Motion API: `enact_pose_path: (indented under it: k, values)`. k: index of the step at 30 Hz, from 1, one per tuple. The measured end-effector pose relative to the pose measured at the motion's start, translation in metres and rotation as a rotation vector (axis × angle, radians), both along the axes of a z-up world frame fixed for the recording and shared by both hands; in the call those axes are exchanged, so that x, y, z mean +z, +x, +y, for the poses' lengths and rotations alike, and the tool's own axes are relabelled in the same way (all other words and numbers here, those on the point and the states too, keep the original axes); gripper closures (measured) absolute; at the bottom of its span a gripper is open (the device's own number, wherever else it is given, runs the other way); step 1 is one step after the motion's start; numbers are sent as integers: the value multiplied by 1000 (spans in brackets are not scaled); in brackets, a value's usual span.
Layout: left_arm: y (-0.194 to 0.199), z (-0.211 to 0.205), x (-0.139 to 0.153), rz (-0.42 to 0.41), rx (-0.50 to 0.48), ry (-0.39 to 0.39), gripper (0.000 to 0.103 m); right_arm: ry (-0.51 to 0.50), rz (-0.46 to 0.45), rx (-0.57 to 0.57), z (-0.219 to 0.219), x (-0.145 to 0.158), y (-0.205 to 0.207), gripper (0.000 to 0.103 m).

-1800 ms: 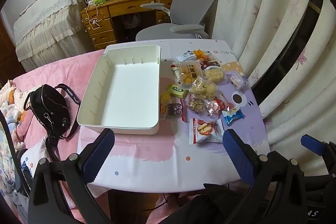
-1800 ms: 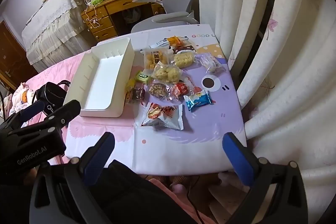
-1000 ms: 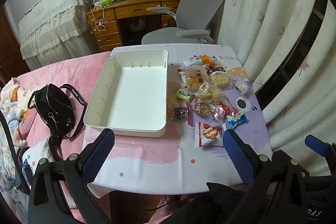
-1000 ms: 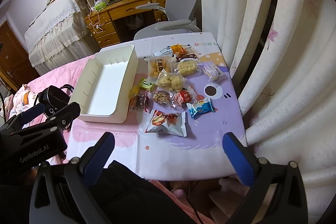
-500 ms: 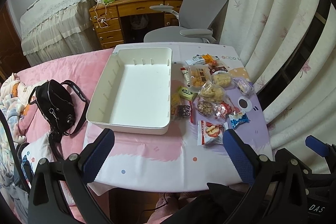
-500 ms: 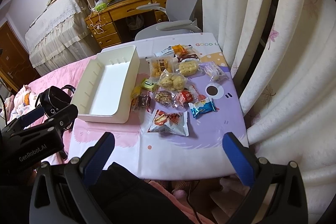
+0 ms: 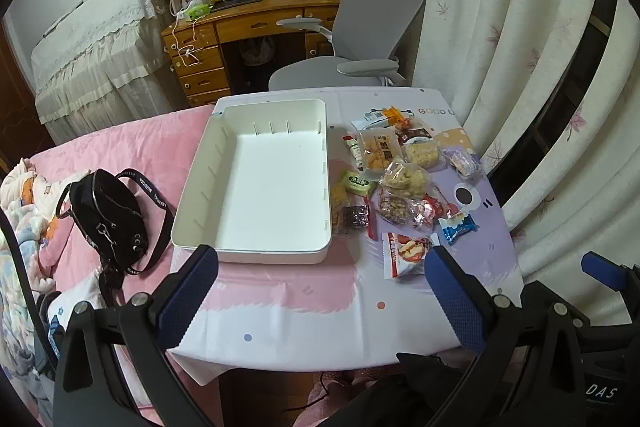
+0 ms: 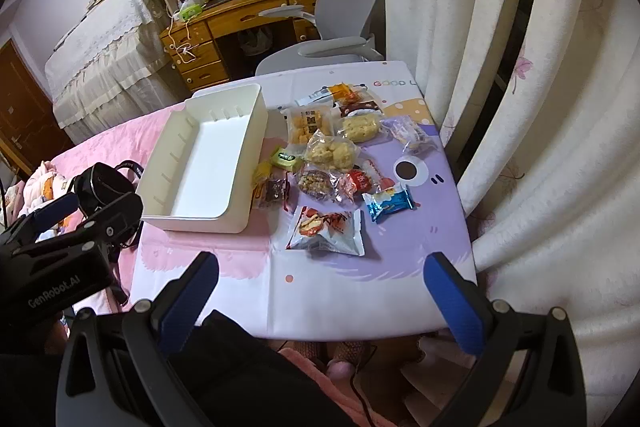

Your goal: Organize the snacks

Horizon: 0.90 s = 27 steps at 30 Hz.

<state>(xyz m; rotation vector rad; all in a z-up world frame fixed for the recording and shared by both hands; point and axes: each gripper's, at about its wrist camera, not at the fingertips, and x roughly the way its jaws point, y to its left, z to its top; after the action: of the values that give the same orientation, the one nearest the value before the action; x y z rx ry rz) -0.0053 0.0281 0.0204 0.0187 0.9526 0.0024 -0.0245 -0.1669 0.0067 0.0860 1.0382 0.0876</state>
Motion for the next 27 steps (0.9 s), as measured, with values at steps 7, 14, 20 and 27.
enact_pose_path:
  k: [7,14,20,27]
  values:
    - [4,8,-1,20,-43,18,1,-17,-14,-20,8,0,-1,0]
    - [10,21,-7,56,-90,-4,1,-82,-58,-56,22,2,-8,0]
    - [17,23,-10,63,-125,-24,1,-113,-81,-85,27,0,-15,0]
    - [23,9,-13,67,-167,-31,1,-118,-102,-91,21,-2,-16,0]
